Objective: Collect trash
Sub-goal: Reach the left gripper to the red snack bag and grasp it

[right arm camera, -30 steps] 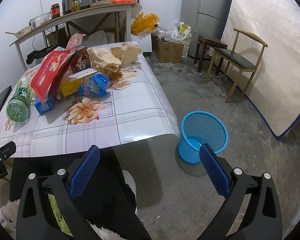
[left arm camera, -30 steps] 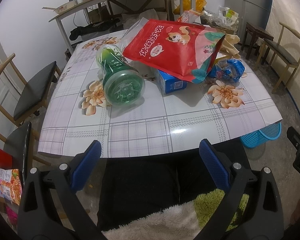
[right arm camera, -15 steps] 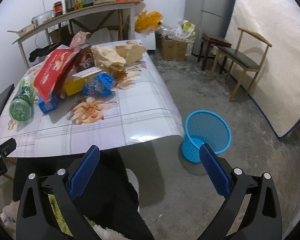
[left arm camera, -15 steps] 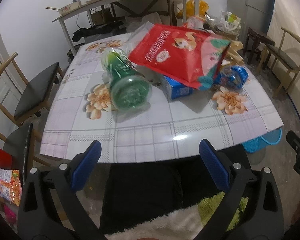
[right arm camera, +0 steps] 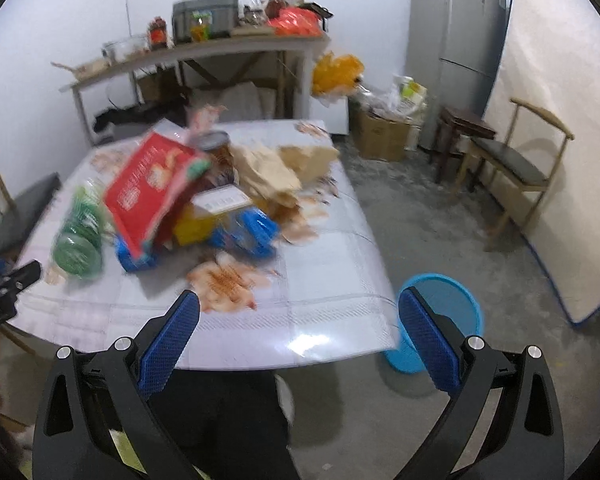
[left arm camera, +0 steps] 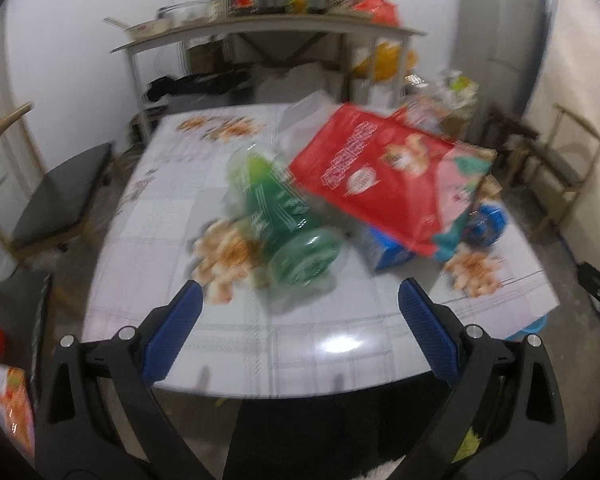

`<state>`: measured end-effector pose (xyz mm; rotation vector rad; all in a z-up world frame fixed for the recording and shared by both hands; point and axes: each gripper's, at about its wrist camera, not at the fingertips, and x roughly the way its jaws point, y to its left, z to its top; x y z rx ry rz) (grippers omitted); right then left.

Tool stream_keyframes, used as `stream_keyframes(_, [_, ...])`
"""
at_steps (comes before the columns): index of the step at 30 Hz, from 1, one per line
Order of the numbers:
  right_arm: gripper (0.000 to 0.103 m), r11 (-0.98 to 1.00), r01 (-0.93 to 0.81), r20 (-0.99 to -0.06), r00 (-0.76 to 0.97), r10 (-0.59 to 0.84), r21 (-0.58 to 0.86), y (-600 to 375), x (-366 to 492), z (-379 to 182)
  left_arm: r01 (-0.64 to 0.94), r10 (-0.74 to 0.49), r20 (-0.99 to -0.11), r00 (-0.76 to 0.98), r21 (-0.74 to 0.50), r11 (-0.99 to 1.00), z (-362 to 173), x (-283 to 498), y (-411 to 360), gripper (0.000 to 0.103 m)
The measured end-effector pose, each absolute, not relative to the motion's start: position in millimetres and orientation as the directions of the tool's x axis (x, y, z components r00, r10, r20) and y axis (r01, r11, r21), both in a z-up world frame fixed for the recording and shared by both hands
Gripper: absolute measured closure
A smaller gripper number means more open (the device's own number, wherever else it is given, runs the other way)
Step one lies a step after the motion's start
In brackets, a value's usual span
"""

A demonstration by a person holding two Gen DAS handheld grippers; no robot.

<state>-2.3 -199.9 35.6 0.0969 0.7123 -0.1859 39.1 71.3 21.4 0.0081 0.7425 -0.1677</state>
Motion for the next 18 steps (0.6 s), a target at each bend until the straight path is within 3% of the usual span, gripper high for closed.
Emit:
stream_keyframes(4, [0.006, 0.972, 0.218, -0.633, 0.766, -0.113, 0.090, -206, 7, 42, 0.295, -0.326, -0.572, 0.753, -0.149, 0.944, 35, 38, 69, 0.009])
stream_keyframes(8, [0.006, 0.958, 0.237, -0.634, 0.769, -0.085, 0.159, -217, 16, 43, 0.424, -0.398, -0.573, 0.716, -0.096, 0.901, 38, 45, 33, 0.009])
stream_keyframes(12, [0.006, 0.941, 0.262, -0.643, 0.763, -0.068, 0.212, -231, 24, 38, 0.478, -0.411, -0.596, 0.690, -0.050, 0.877, 33, 59, -7, 0.009])
stream_keyframes(18, [0.006, 0.913, 0.305, -0.662, 0.747, -0.053, 0.271, -254, 31, 21, 0.454, -0.291, -0.580, 0.761, 0.157, 0.877, 25, 94, -67, 0.009])
